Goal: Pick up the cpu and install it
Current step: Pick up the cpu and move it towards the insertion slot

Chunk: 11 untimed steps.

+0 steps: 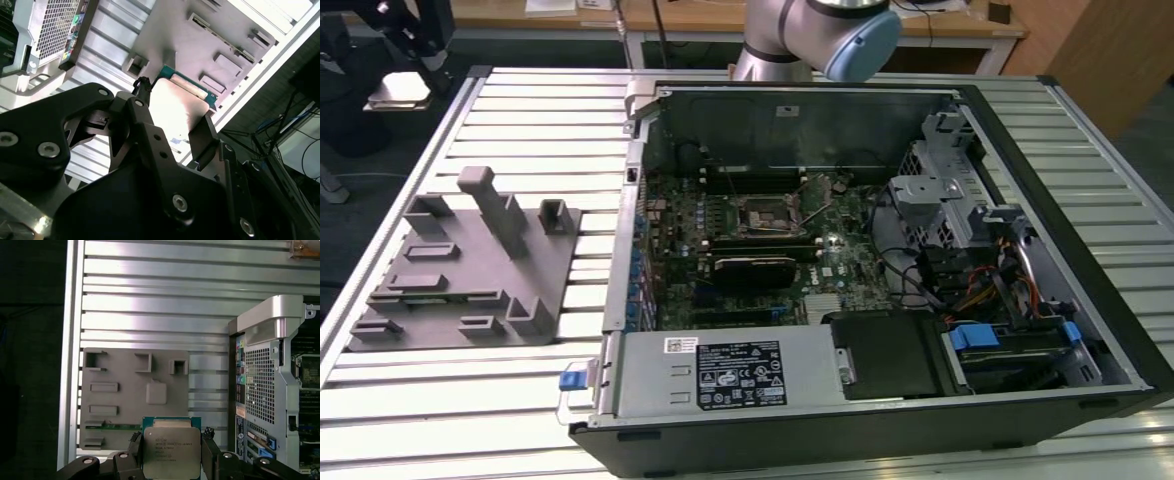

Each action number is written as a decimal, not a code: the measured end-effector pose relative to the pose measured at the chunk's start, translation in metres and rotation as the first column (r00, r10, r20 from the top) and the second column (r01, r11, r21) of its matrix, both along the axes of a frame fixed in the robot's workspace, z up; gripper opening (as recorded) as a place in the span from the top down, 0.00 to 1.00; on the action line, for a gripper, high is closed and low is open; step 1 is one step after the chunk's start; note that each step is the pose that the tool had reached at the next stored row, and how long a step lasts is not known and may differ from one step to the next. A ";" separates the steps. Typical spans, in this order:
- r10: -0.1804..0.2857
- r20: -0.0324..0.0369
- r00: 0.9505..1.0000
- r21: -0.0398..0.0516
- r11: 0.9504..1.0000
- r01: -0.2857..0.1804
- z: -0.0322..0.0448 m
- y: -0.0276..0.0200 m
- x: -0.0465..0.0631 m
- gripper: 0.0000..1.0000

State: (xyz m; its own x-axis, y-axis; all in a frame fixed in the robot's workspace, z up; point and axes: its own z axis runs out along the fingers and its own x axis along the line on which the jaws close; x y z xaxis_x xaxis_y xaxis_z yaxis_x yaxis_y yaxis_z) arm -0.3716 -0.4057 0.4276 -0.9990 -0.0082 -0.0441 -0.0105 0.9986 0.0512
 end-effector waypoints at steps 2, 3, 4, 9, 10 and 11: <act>0.000 0.000 1.000 0.000 1.000 0.000 0.0000 0.0000 0.004 0.45; 0.000 0.000 1.000 0.000 1.000 0.000 0.0000 0.0000 0.006 0.45; 0.000 0.000 1.000 0.000 1.000 0.000 0.0000 0.0000 0.007 0.45; 0.000 0.000 1.000 0.000 1.000 0.000 0.0000 0.0000 0.016 0.45; 0.000 0.000 1.000 0.000 1.000 0.000 0.0000 0.0000 0.018 0.45; 0.000 0.000 1.000 -0.001 1.000 0.000 0.0000 0.0000 0.020 0.45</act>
